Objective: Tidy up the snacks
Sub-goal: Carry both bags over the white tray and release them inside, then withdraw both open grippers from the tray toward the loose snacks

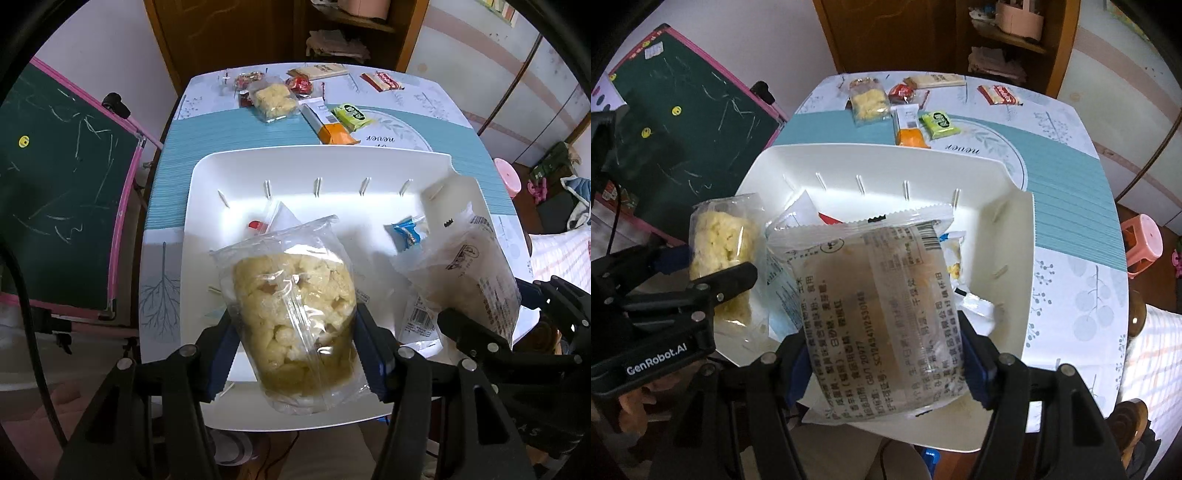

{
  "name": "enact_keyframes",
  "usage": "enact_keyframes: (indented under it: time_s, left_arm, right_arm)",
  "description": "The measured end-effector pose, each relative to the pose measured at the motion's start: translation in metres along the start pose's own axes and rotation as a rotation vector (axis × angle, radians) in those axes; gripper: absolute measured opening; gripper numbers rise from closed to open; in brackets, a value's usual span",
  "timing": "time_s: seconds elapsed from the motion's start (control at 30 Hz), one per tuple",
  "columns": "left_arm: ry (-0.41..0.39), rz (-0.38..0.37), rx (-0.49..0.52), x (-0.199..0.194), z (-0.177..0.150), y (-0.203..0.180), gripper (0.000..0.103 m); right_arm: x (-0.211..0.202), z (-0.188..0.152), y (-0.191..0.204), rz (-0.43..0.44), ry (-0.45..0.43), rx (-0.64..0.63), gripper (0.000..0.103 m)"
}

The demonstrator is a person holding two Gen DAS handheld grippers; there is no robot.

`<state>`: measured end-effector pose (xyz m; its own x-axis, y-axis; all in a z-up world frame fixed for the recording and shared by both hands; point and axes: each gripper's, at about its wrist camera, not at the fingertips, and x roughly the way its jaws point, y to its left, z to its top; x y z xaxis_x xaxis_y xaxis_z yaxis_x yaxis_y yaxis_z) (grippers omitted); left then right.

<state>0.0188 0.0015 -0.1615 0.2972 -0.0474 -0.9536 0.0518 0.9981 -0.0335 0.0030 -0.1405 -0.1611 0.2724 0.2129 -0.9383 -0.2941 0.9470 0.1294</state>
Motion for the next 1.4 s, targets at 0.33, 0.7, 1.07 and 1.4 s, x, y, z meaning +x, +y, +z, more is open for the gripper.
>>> enact_keyframes:
  time_s: [0.33,0.7,1.07,1.4]
  left_arm:
    - [-0.013,0.030,0.024,0.000,0.015,-0.005,0.058]
    - [0.004,0.044,0.037,0.003,0.020,-0.010,0.079]
    - [0.017,0.037,0.049,0.003,0.024,-0.016,0.088]
    - [0.016,0.026,0.052,-0.003,0.021,-0.023,0.088]
  right_arm:
    - [0.009,0.008,-0.002,-0.008,0.010,-0.004,0.070]
    - [0.020,0.051,-0.019,-0.033,-0.011,0.047,0.076]
    - [0.006,0.056,-0.017,0.055,-0.056,0.071,0.086]
    - [0.000,0.041,-0.021,0.058,-0.034,0.092,0.086]
